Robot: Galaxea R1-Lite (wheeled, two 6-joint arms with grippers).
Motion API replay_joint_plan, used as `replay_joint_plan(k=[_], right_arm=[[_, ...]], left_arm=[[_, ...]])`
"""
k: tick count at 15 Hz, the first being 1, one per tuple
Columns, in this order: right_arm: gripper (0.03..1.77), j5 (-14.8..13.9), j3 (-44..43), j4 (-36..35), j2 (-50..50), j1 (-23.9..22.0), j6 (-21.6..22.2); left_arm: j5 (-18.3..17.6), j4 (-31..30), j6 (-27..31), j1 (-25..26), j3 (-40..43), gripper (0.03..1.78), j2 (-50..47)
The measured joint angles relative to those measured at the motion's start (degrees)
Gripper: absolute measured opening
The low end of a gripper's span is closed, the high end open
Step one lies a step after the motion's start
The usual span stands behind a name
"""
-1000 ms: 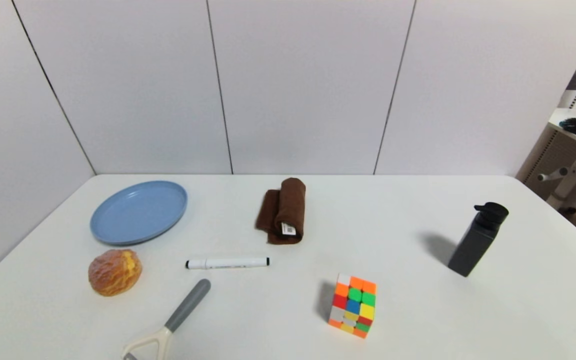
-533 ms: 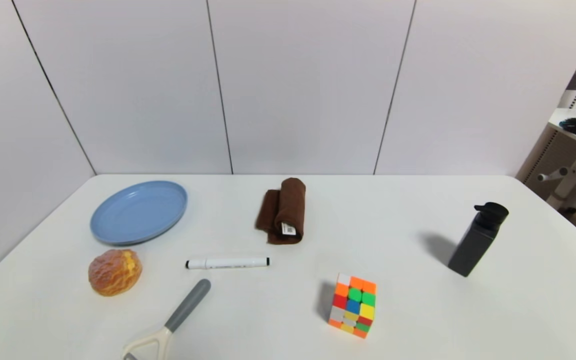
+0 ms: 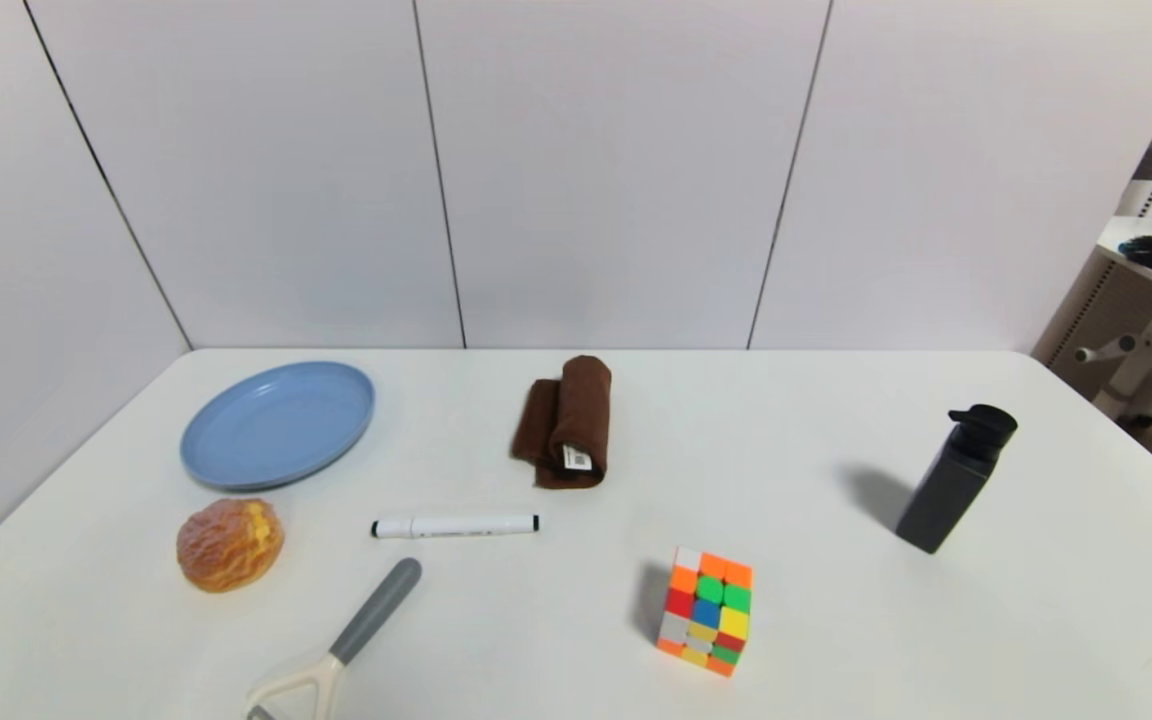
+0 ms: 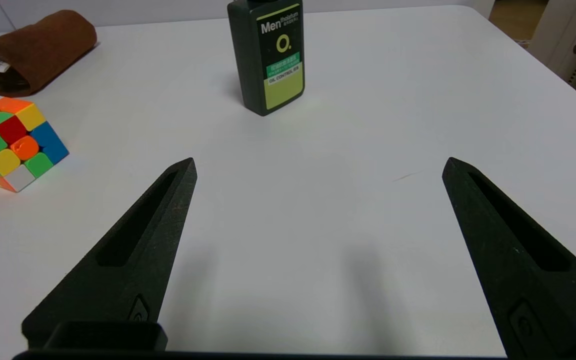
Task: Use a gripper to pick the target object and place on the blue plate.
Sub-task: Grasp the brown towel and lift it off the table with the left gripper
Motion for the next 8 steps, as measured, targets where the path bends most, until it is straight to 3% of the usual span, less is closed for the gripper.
replay_joint_plan(k=[5,8], right_arm=[[1.7,0.0,0.0,0.0,0.0,0.0,0.0],[1.7,0.0,0.0,0.0,0.0,0.0,0.0]], left_arm=[[0.0,0.0,0.5,0.0,-0.5,1.69,0.5],[-0.5,0.1,2.4,-0.2,-5.3,1.69,5.8]])
